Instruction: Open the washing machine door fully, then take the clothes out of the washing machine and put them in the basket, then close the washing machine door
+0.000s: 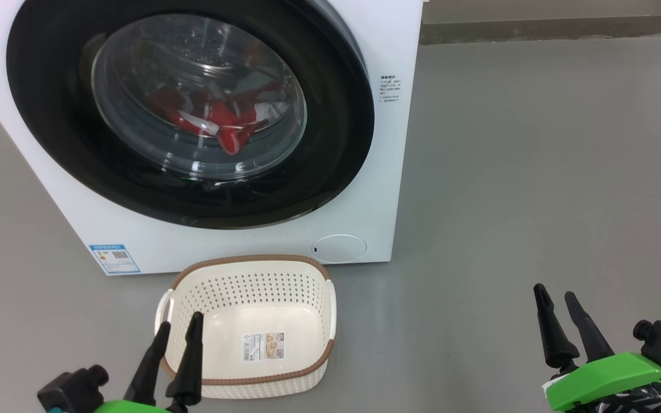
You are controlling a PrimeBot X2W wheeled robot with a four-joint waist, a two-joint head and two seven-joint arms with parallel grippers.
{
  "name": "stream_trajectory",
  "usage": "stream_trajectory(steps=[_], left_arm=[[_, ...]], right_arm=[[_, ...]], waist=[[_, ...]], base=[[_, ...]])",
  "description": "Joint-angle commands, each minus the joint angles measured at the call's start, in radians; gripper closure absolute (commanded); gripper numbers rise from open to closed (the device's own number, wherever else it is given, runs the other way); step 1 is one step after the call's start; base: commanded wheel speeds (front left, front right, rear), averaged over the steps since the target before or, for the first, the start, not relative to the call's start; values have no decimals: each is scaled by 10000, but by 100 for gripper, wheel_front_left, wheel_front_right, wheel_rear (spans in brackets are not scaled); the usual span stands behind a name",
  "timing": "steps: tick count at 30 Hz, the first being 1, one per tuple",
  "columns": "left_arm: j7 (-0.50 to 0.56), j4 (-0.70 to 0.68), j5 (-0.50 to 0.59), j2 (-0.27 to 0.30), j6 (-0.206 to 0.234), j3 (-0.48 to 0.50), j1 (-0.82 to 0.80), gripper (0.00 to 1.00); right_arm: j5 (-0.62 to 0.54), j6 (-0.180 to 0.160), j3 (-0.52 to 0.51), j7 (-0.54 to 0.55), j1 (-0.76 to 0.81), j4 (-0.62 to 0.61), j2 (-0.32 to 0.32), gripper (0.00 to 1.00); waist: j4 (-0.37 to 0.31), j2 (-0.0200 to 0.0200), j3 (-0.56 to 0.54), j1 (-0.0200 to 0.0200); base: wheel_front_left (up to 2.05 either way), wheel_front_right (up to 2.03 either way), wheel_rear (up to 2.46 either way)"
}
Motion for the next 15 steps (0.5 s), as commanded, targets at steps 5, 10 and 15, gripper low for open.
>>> stream_trajectory(steps=[5, 10, 15], left_arm=[[-256, -212, 840, 180, 155, 42, -192, 0], [-404, -76, 1483, 206, 311, -50, -198, 0], [-553, 0, 2090, 225, 456, -135, -187, 0]], right_arm=[[-886, 2, 169, -239, -123, -242, -83, 0], [-1548, 3, 232, -386, -101, -163, -69, 0], [-2168, 3, 274, -533, -80, -91, -66, 0]], waist=[[2, -1, -25, 0], [18, -1, -49, 0], [20, -1, -70, 0]], base=[[0, 0, 0], [0, 0, 0], [0, 0, 0]])
